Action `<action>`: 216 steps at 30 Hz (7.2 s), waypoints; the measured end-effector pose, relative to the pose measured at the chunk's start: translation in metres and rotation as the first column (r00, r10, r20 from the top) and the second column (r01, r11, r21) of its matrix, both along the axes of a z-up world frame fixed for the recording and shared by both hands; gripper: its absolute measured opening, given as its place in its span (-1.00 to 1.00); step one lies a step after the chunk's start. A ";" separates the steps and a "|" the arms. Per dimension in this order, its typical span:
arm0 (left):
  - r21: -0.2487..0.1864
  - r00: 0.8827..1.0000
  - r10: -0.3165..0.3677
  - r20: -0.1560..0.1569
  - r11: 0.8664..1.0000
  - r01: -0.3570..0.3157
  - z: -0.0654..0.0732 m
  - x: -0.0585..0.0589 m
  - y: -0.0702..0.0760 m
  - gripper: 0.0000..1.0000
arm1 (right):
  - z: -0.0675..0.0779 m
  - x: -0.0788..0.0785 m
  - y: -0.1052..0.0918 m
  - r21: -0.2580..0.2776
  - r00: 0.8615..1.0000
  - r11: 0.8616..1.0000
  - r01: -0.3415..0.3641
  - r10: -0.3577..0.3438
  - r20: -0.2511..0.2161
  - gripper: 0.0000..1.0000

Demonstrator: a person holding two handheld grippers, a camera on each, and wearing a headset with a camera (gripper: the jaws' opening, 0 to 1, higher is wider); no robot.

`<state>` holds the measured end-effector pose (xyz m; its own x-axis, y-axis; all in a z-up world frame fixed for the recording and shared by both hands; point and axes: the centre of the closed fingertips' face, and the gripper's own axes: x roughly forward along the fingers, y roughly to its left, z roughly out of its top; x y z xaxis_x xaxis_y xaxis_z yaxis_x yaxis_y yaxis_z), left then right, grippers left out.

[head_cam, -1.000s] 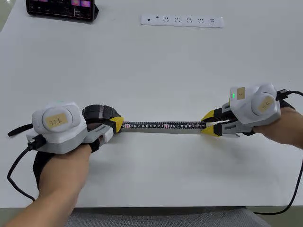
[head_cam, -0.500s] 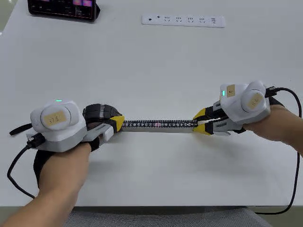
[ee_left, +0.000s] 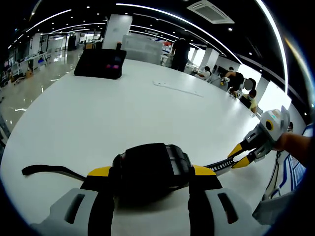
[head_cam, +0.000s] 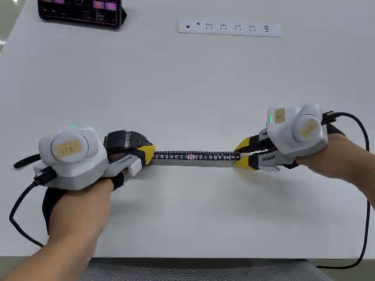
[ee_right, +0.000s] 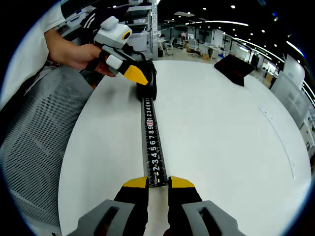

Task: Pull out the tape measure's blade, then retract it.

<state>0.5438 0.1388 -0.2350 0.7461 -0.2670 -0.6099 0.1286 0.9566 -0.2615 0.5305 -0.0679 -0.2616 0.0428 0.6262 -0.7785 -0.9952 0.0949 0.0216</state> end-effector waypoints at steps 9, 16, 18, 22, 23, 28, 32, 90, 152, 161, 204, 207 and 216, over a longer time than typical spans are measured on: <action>-0.003 1.000 -0.002 0.004 1.000 0.002 0.000 0.000 0.000 0.12 | -0.001 0.000 0.013 0.018 1.000 1.000 -0.003 0.003 -0.006 -0.78; -0.009 1.000 -0.002 0.005 1.000 0.002 0.000 0.001 0.001 0.13 | -0.002 0.002 0.022 0.034 1.000 0.999 -0.008 0.008 -0.011 -0.78; -0.010 1.000 -0.001 0.005 1.000 0.001 0.000 0.001 0.001 0.13 | -0.002 0.003 0.025 0.038 1.000 0.999 -0.008 0.008 -0.012 -0.78; -0.014 1.000 0.000 0.007 1.000 0.000 0.000 0.001 0.001 0.13 | -0.002 0.003 0.031 0.044 1.000 0.999 -0.012 0.012 -0.013 -0.78; -0.014 1.000 0.000 0.008 1.000 0.000 0.000 0.001 0.001 0.13 | -0.003 0.003 0.032 0.044 1.000 0.999 -0.013 0.014 -0.013 -0.78; -0.018 1.000 0.000 0.009 1.000 0.000 0.000 0.001 0.001 0.13 | -0.004 0.004 0.038 0.055 1.000 0.998 -0.011 0.012 -0.022 -0.78; -0.020 1.000 0.000 0.009 1.000 0.001 0.000 0.000 0.001 0.13 | -0.004 0.004 0.043 0.063 0.999 0.998 -0.013 0.015 -0.028 -0.78; -0.048 1.000 -0.005 0.006 0.999 0.005 0.000 0.000 0.002 0.13 | -0.003 -0.001 0.138 0.193 0.995 0.980 -0.052 0.068 -0.079 -0.77; -0.001 0.998 -0.048 -0.041 0.999 0.048 -0.006 -0.007 0.000 0.15 | 0.003 -0.002 0.154 0.221 0.995 0.975 -0.003 0.025 -0.096 -0.50; 0.009 0.997 -0.077 -0.028 0.997 0.077 -0.002 -0.010 0.001 0.18 | 0.006 -0.003 0.151 0.223 0.994 0.974 0.023 0.002 -0.109 -0.39; 0.121 0.931 -0.358 0.068 0.930 0.348 0.034 -0.025 -0.004 0.35 | 0.039 -0.015 0.096 0.235 0.987 0.959 0.160 -0.163 -0.008 0.34; 0.125 0.926 -0.369 0.073 0.925 0.359 0.036 -0.027 -0.003 0.36 | 0.040 -0.017 0.089 0.228 0.986 0.959 0.166 -0.169 -0.004 0.38; 0.160 0.902 -0.423 0.084 0.899 0.407 0.041 -0.032 0.000 0.48 | 0.043 -0.025 0.063 0.211 0.982 0.960 0.183 -0.189 0.008 0.48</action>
<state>0.5121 0.1388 -0.1938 0.6520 -0.4887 -0.5797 0.5426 0.8348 -0.0935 0.5053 -0.0046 -0.2190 0.1934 0.7533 -0.6287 -0.9610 0.2745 0.0333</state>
